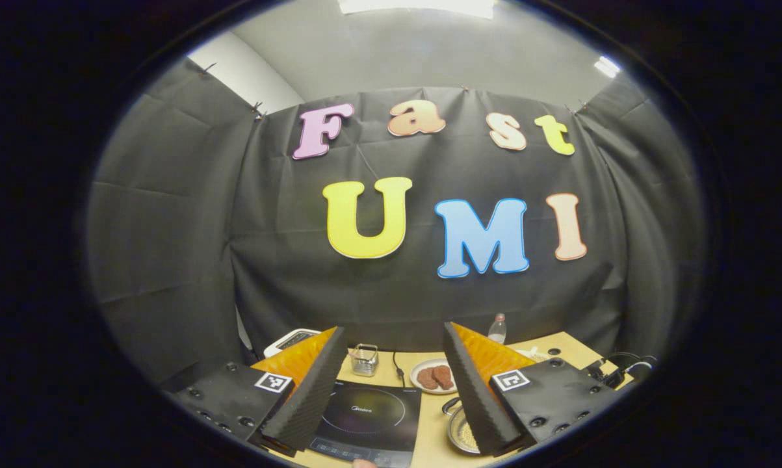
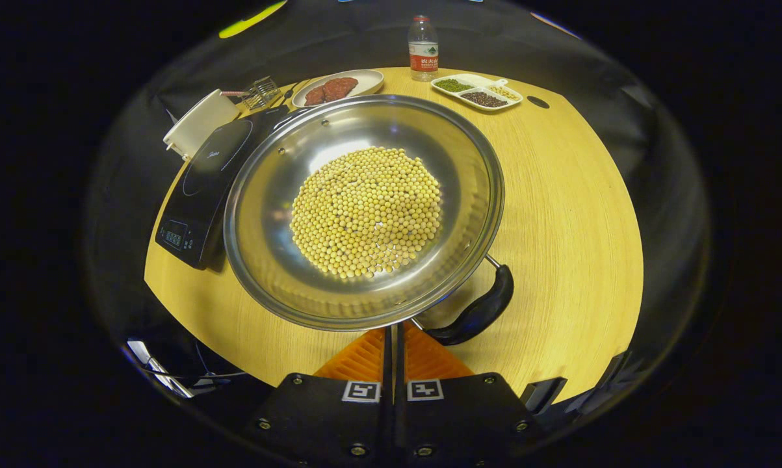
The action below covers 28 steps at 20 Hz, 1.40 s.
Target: First push the handle of the pot to place it horizontally, then grasp the pot with both hands and set it on the induction cooktop.
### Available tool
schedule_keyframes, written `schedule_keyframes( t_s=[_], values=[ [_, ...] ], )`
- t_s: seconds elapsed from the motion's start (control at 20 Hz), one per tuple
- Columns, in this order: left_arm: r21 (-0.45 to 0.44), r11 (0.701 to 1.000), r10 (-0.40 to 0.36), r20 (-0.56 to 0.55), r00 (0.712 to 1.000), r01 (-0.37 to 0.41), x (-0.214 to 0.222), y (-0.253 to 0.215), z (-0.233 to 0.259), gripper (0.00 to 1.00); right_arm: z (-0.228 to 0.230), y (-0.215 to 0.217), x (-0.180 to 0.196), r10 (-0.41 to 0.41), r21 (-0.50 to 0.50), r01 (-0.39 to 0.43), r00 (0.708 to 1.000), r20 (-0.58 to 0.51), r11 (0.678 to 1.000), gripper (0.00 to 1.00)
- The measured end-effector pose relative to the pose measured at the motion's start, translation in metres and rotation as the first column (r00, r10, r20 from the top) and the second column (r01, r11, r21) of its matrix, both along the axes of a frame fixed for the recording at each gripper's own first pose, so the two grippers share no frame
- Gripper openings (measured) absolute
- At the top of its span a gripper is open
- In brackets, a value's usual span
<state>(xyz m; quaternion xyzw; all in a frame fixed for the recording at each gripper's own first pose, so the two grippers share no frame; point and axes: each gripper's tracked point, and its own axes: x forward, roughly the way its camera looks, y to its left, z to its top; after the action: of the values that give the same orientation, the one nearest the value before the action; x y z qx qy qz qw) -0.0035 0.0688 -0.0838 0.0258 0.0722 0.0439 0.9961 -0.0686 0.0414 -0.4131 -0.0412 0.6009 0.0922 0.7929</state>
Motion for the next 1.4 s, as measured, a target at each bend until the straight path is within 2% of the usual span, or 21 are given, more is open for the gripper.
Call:
schedule_keyframes(
  t_s=[0.45,0.75,0.9,1.4],
  values=[
    [-0.002,1.0,-0.025,0.003,1.0,0.025,-0.001,-0.012,0.002,0.97,0.007,-0.042,0.023,-0.092,-0.058,0.095,0.995,0.049,0.994,0.01],
    [0.006,0.999,-0.04,-0.006,0.999,0.04,0.005,-0.022,0.0,0.95,0.007,-0.066,0.044,-0.113,-0.084,0.119,0.991,0.077,0.989,0.01],
    [0.011,0.999,-0.05,-0.014,0.999,0.05,0.007,-0.027,-0.003,0.97,0.004,-0.079,0.056,-0.114,-0.102,0.122,0.99,0.084,0.987,0.01],
    [0.015,0.999,-0.043,-0.044,0.998,0.043,0.012,-0.026,-0.015,0.96,0.001,-0.104,0.093,-0.172,-0.094,0.183,0.979,0.112,0.979,0.01]
  ],
)
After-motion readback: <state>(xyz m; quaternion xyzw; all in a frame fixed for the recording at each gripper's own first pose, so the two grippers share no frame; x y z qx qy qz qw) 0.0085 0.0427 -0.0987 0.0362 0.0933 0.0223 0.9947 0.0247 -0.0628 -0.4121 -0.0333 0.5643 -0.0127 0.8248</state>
